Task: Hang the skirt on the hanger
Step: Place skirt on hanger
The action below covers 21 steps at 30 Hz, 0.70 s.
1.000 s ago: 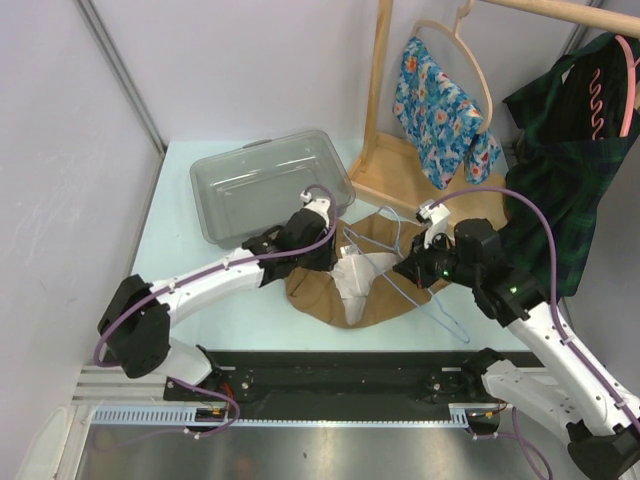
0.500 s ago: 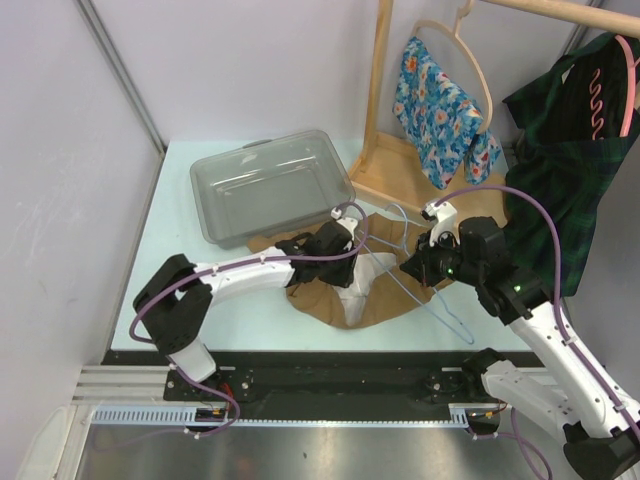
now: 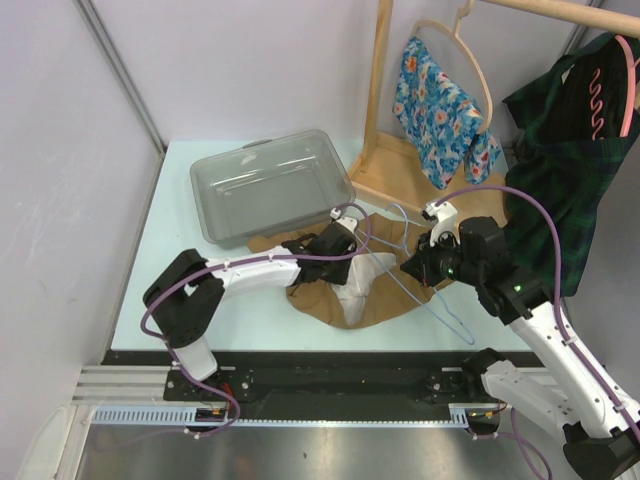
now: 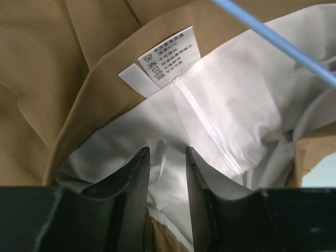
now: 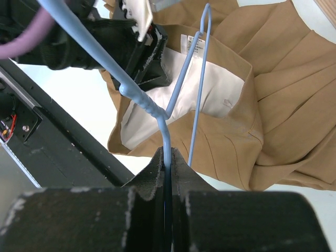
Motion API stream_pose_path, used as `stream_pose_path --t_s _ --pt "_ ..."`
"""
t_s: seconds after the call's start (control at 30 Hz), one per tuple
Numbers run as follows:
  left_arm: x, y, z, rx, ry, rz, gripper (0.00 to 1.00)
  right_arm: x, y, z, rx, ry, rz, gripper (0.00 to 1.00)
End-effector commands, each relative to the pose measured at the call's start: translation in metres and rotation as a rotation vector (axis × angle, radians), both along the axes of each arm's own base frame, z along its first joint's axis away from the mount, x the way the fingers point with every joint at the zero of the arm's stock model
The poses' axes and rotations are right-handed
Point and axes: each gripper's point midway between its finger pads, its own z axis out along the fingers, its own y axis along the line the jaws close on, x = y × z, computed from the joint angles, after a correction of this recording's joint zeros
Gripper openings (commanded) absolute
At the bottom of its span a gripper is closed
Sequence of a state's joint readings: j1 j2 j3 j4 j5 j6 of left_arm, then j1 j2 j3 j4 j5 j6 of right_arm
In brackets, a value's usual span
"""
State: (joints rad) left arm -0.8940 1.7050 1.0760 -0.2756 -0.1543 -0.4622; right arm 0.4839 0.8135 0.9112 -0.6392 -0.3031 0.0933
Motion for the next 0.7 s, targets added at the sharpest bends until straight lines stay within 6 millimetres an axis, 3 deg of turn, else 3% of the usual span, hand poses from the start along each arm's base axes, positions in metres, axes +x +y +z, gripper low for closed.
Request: stream_pose_path --t_s 0.0,0.13,0.27,0.53,0.67 --pt "0.013 -0.006 0.005 -0.009 -0.046 0.026 0.37 0.003 0.001 0.024 0.029 -0.061 0.004 0.00" --pt "0.016 -0.009 0.004 0.000 -0.053 0.028 0.28 0.003 0.000 0.024 0.029 -0.061 -0.001 0.00" --pt "0.018 -0.005 0.007 0.022 -0.057 0.041 0.00 0.002 0.000 0.025 0.029 -0.063 -0.001 0.00" --pt "0.015 0.013 0.050 0.005 -0.121 0.056 0.01 -0.003 0.001 0.026 0.031 -0.067 0.026 0.00" --pt "0.007 0.017 0.048 -0.014 -0.110 0.040 0.14 -0.003 0.002 0.026 0.035 -0.069 0.033 0.00"
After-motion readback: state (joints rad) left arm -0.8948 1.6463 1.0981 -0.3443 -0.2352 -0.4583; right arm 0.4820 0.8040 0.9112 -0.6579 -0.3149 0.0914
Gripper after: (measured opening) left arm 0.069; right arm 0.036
